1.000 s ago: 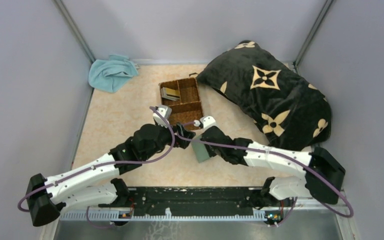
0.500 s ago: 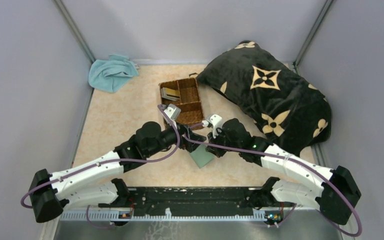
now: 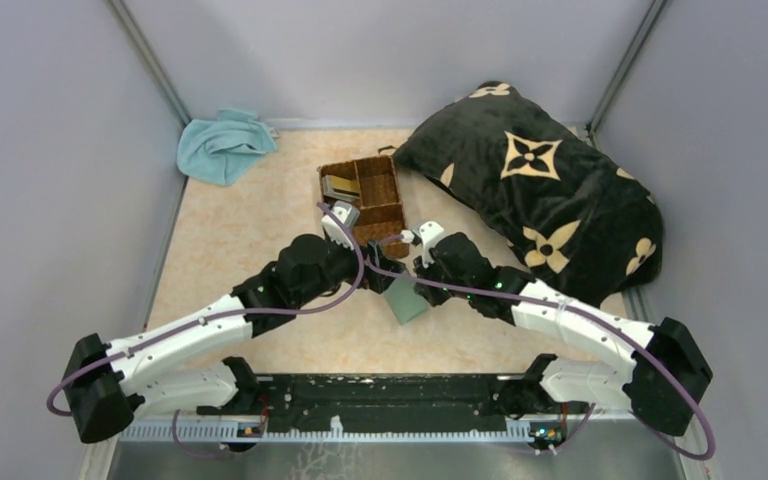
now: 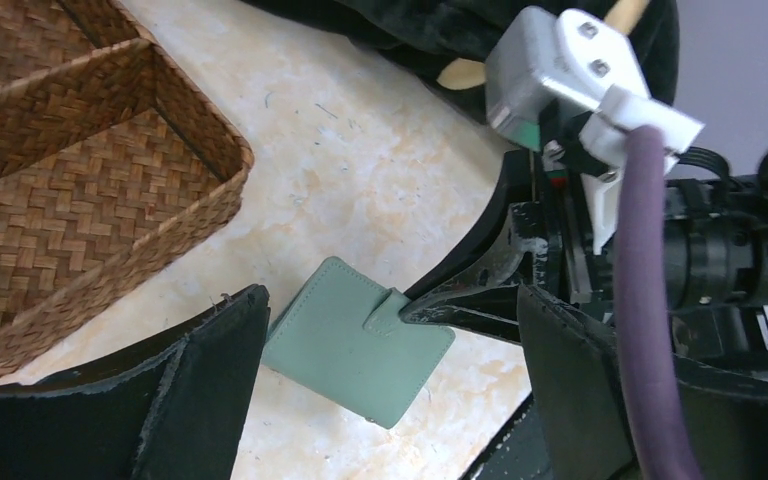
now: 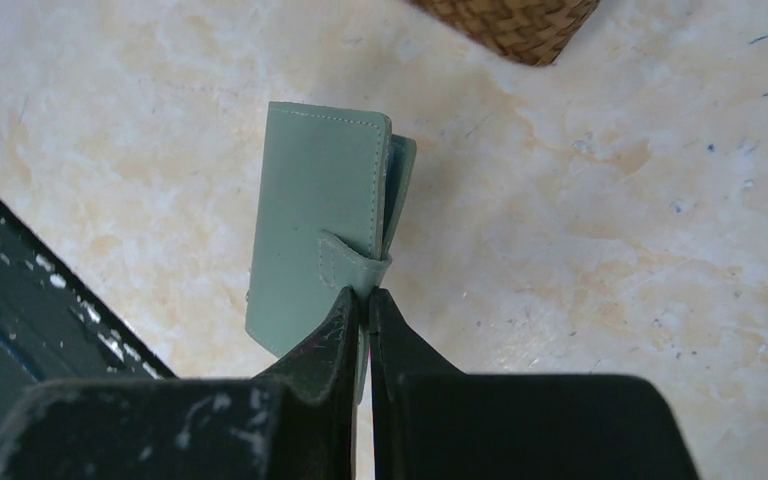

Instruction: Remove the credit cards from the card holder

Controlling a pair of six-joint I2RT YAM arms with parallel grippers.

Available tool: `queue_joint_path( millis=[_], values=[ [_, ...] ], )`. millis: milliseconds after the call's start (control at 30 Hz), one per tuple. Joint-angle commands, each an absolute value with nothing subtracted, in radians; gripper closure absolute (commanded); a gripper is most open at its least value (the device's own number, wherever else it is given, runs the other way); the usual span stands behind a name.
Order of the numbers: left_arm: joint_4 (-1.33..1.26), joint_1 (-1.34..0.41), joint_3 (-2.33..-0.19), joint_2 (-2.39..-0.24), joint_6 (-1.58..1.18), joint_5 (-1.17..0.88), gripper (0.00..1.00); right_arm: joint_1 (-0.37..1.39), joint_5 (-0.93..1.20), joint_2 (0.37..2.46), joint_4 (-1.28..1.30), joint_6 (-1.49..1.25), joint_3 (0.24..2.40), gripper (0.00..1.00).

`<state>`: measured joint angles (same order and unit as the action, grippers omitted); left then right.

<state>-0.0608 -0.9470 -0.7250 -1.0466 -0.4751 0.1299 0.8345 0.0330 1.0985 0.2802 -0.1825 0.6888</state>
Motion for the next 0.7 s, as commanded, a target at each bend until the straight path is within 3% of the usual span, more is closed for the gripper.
queue_joint_path(
  millis=[0,467,667],
  values=[
    [0.032,-0.888,-0.691,-1.071,-0.488,0.234,0.02,0.825,-0.128,1.081,0.205,-0.336,0.811,1.0],
    [-0.025,-0.89,-0.599,-1.182,-0.51,0.224,0.03,0.827,-0.129,1.178,0.216,-0.305,0.949,1.0],
    [-0.022,-0.889,-0.583,-1.136,-0.523,0.224,0.06,0.762,-0.152,1.174,0.232,-0.331,0.903,1.0]
  ],
)
